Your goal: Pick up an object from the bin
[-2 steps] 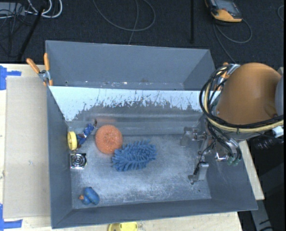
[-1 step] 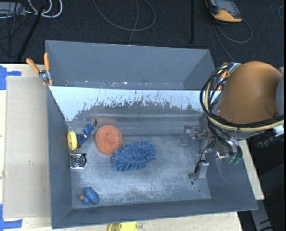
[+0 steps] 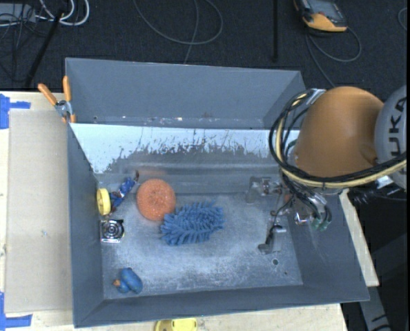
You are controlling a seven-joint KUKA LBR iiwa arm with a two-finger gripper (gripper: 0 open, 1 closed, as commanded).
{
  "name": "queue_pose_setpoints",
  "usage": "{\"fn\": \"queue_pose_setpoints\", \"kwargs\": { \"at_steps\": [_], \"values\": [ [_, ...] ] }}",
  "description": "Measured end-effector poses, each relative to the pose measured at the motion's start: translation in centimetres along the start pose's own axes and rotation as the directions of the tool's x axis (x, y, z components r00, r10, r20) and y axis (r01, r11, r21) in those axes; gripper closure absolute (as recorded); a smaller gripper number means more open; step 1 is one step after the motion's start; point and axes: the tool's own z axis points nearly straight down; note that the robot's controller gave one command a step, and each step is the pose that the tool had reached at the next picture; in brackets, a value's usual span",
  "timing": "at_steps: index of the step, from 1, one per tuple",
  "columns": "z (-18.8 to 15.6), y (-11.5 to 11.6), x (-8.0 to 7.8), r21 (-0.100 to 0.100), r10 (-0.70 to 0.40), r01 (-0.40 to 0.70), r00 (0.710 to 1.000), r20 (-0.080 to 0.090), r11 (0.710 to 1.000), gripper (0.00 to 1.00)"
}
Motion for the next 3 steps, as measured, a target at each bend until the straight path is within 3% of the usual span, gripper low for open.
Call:
{"fn": "queue_pose_setpoints", "kwargs": {
  "at_steps": [1, 2, 3],
  "values": [
    [4.1, 4.9, 0.2, -0.003, -0.019, 0.019, 1.000, -0.006, 1.000, 0.00],
    [4.8, 5.7, 0.4, -0.003, -0.004, 0.004, 1.000, -0.009, 1.000, 0.00],
    [9.1, 7.2, -0.1, -0.002, -0.181, 0.181, 0.983, 0.004, 0.983, 0.00]
  ]
}}
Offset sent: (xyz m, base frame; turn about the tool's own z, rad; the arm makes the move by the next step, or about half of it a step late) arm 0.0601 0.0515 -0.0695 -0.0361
